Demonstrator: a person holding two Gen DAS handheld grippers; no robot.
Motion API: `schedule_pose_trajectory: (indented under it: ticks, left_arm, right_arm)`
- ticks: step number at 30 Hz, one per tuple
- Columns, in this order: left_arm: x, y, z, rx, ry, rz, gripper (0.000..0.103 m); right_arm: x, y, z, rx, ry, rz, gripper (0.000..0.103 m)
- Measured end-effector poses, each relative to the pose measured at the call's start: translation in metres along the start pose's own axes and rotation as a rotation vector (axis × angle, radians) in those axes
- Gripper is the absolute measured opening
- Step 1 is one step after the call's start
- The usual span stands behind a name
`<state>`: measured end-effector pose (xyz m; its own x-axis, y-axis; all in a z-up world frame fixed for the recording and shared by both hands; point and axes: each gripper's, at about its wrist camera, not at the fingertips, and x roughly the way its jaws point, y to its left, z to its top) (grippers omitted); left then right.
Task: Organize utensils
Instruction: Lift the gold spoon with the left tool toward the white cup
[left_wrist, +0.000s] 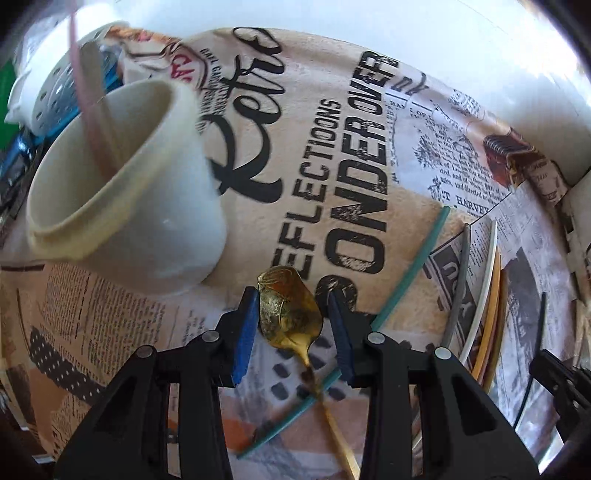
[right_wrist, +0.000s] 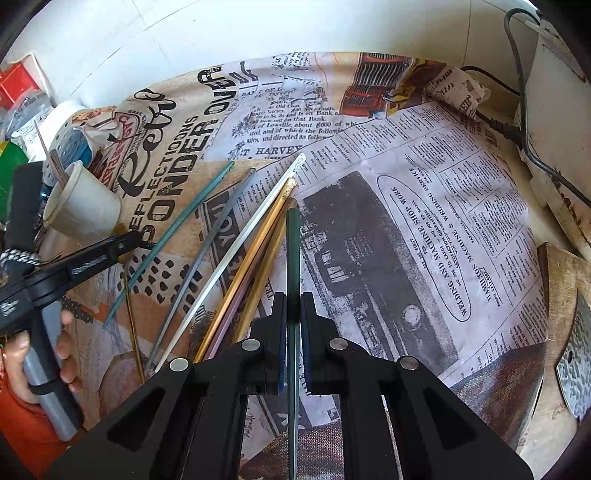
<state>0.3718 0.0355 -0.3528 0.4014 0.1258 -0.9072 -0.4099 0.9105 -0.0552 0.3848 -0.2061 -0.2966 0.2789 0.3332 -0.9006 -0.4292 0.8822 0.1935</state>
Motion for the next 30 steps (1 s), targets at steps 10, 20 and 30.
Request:
schedule_pose_trajectory:
  ticks: [10, 20, 30]
  left_arm:
    - [0.003, -0.019, 0.004, 0.087, 0.005, -0.039, 0.031]
    - [-0.059, -0.023, -0.009, 0.111, -0.062, -0.171, 0.031]
    - [-0.126, -0.018, -0.026, 0.133, -0.162, -0.243, 0.031]
  right_arm:
    - [-0.027, -0.004, -0.001, 0.010, -0.056, 0.016, 0.007]
    - [-0.062, 0.000, -0.004, 0.011, -0.137, 0.034, 0.007]
    - [-0.093, 0.017, -0.012, -0.012, -0.219, 0.040, 0.006]
